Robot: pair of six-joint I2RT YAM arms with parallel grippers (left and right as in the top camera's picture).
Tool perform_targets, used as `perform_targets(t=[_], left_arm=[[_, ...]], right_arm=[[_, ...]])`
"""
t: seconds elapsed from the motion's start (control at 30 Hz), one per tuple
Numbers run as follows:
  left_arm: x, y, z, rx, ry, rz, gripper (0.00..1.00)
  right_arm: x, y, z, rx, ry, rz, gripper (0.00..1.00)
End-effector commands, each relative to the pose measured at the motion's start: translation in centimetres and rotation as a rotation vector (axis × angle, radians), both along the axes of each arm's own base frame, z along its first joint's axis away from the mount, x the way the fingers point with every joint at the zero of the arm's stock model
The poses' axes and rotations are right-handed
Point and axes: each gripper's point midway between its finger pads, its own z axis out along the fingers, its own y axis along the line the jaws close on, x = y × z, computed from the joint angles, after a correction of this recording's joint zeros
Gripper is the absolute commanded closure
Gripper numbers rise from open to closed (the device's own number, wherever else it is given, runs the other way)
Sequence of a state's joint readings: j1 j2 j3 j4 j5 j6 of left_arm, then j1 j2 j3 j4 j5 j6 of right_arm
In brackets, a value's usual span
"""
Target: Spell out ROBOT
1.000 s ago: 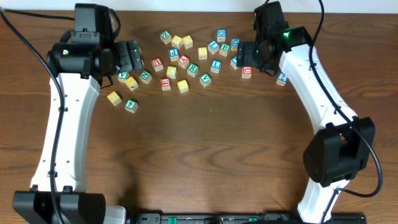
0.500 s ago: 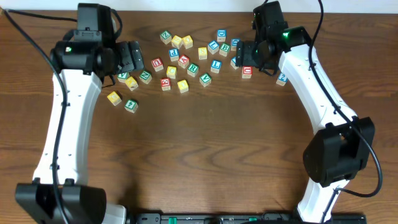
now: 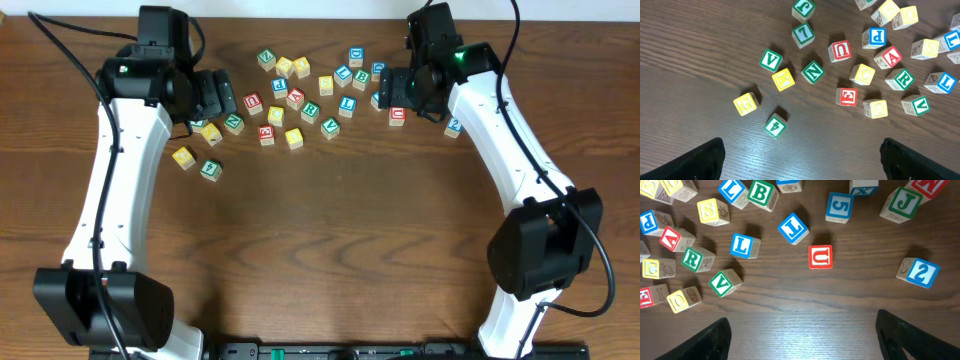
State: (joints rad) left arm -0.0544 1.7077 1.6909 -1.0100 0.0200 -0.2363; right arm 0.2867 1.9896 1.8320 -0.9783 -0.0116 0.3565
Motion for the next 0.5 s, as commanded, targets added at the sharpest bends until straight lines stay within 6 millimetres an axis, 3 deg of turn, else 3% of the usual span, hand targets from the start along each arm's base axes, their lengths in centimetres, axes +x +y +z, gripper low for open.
perform_targets(t=[0.0,0.17,0.47], left_arm=[[0.20,-0.15,0.32,-0.003,-0.008,0.005,0.02],[0.20,-0.15,0.32,-0.003,-0.008,0.005,0.02],[0.28,-0.16,0.35,-0.003,-0.011,0.005,0.02]], right_arm=[[0.14,0.59,0.41,0.012,-0.007,0.003,0.11],[0.10,0.58,0.39,0.011,-0.005,0.003,0.01],[0.13,0.58,0.41,0.012,-0.006,0.003,0.01]])
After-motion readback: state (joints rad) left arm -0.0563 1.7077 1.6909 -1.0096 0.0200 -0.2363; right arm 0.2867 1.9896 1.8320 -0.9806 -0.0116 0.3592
